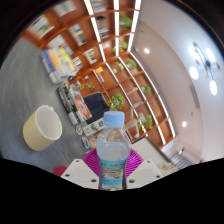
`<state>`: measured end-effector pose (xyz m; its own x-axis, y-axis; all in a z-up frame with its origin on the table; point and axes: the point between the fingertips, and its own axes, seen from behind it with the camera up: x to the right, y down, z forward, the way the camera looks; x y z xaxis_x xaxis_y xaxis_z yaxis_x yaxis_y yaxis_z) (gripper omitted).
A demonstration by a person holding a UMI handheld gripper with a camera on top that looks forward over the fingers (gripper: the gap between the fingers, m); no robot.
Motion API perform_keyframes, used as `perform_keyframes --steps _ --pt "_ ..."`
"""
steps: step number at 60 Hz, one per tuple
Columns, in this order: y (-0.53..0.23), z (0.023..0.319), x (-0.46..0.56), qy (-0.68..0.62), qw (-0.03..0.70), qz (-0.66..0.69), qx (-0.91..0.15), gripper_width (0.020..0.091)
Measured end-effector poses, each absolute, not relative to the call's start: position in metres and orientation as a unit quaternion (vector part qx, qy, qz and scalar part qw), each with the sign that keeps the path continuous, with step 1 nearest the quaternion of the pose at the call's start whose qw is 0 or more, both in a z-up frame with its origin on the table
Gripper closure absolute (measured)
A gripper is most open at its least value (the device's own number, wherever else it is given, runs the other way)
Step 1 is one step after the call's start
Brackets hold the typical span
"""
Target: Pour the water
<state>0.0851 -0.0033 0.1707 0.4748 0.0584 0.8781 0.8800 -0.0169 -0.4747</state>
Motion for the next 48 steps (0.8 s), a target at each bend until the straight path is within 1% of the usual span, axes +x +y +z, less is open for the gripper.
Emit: perform_keyframes --steps 5,6,7,9,13,14,17,21,31,35,45,46,48 --pt "-0.009 0.162 0.09 -0.285 0.623 -0.196 -0.702 0.0838" --pt "-0.008 0.151 0.075 -0.259 0.628 -0.168 -0.715 0.0838" --pt "-0.009 0.152 0.087 -0.243 0.628 -0.129 -0.728 0.0838" --pt "-0.012 0.145 0.087 -0.204 0.624 -0.062 -0.752 0.0839" --pt "-0.015 0.137 0.08 -0.149 0.621 0.049 -0.768 0.0839" --pt "-0.019 0.135 0.068 -0.136 0.618 0.061 -0.772 0.0839" --pt "-0.014 0.125 0.08 -0.112 0.615 0.097 -0.774 0.084" --pt "-0.013 0.118 0.084 -0.091 0.613 0.106 -0.778 0.0838" --pt "-0.002 0.087 0.095 -0.081 0.606 0.1 -0.785 0.084" --pt "-0.002 0.074 0.095 -0.083 0.599 0.097 -0.791 0.083" --pt "-0.002 0.074 0.098 -0.093 0.608 0.059 -0.786 0.0831" --pt "-0.002 0.074 0.098 -0.091 0.608 0.058 -0.787 0.0812" --pt "-0.002 0.073 0.099 -0.088 0.608 0.057 -0.787 0.0809"
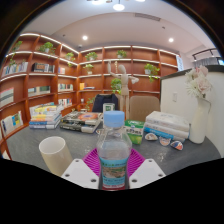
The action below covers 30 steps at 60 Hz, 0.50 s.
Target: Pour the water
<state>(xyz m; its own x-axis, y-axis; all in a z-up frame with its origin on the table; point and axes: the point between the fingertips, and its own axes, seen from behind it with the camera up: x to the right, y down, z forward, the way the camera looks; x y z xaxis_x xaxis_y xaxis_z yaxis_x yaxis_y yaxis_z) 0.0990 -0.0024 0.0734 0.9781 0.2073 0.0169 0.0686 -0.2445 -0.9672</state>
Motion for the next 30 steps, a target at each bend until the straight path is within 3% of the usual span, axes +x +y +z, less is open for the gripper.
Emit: perform_keyframes --steps 11,19,25,30 --pt "-0.006 0.071 0.1 -0.089 0.605 0.06 -0.789 0.064" --pt "-0.023 0.071 0.112 -0.068 0.594 0.046 -0.8 0.0416" --pt "-0.047 0.084 0.12 -0.059 0.609 0.026 -0.791 0.0319" --pt "-0.068 0.091 0.126 -0.043 0.611 0.019 -0.791 0.0292"
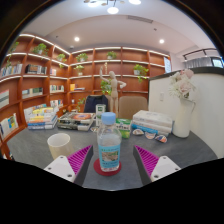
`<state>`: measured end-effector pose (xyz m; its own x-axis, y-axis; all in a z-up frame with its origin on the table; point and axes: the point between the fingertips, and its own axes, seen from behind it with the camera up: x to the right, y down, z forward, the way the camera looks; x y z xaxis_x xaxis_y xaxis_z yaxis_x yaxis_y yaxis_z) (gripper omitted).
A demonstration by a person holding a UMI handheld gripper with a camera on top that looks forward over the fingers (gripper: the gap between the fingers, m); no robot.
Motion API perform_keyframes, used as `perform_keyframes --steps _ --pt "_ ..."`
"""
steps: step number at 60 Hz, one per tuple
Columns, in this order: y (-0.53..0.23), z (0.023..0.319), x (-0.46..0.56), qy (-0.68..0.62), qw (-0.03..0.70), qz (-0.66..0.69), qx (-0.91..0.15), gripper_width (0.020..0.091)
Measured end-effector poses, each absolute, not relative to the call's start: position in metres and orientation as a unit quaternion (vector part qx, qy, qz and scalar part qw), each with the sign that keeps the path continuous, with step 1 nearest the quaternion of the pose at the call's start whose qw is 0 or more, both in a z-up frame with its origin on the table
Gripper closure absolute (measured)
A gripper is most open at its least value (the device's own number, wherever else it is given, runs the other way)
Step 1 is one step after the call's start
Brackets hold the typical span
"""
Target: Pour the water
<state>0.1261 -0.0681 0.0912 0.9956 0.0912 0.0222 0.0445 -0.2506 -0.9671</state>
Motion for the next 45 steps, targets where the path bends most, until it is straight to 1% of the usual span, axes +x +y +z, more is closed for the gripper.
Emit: perform_keyframes --steps 11,24,45 --pt "-0.11 0.11 0.143 -0.004 0.618 -0.005 -0.786 0.0283" --pt "-0.139 0.132 0.162 0.02 0.635 -0.02 -0.772 0.0283" --pt "-0.151 0.143 0.166 0.023 0.649 -0.019 -0.76 0.0287"
